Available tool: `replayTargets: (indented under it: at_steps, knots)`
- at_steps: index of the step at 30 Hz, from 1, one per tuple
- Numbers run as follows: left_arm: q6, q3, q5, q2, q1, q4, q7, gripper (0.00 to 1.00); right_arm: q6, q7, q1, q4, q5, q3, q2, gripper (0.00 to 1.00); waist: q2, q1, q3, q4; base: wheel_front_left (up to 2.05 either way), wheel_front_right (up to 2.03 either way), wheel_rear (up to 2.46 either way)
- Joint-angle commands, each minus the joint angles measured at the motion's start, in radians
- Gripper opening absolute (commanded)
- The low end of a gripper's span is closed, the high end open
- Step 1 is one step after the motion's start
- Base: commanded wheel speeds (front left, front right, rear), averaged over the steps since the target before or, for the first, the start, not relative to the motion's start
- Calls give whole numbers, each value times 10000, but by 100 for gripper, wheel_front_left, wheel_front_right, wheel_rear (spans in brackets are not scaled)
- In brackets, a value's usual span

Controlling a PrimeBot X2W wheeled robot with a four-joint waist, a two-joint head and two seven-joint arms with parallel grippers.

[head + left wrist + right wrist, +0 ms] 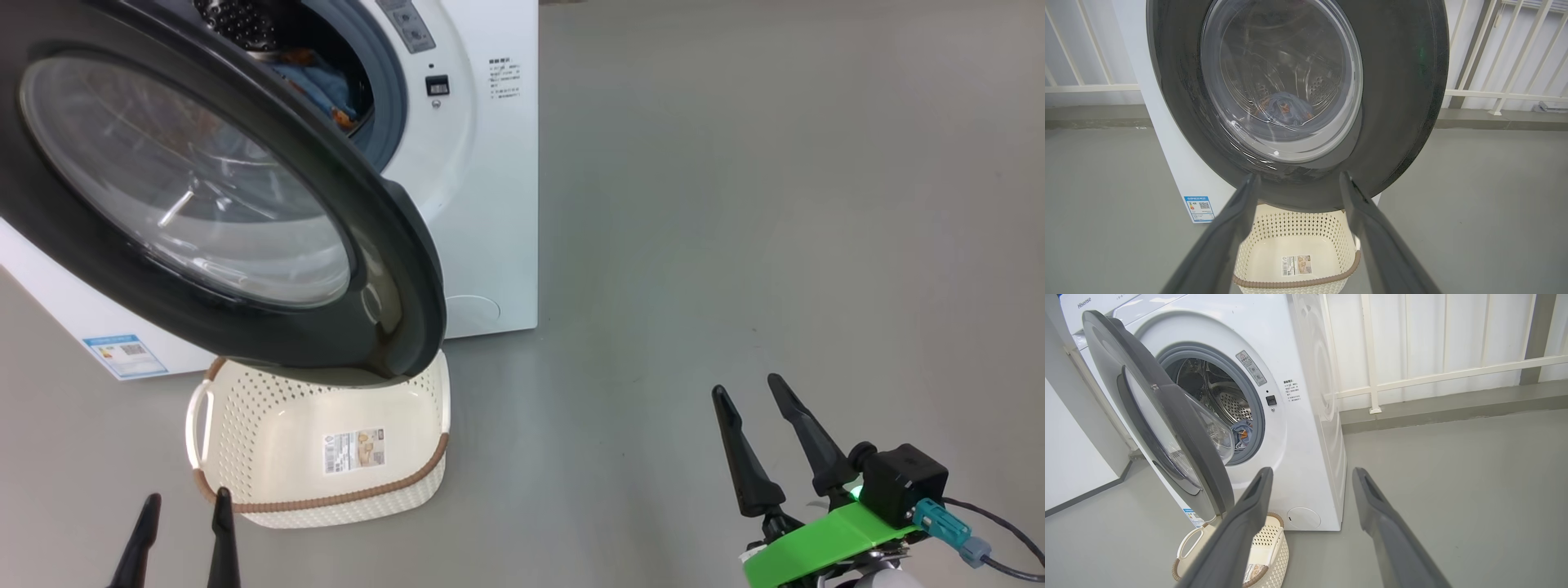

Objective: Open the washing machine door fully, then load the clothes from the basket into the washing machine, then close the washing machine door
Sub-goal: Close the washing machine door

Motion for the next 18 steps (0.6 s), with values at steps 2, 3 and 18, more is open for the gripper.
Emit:
replayTargets:
  at_steps: [2,3,18]
  knots:
    - [90,370,202,29,-106,-171,-79,100,62,-118,11,-269,-112,283,28,100,0,0,-50,-12,0,0,0]
    - [99,378,223,14,-85,-161,-79,100,62,-118,20,-268,-113,286,25,100,0,0,-66,-13,0,0,0]
    - [268,334,388,-66,145,-283,-80,100,62,-118,85,-251,-148,277,29,100,0,0,-137,25,0,0,0]
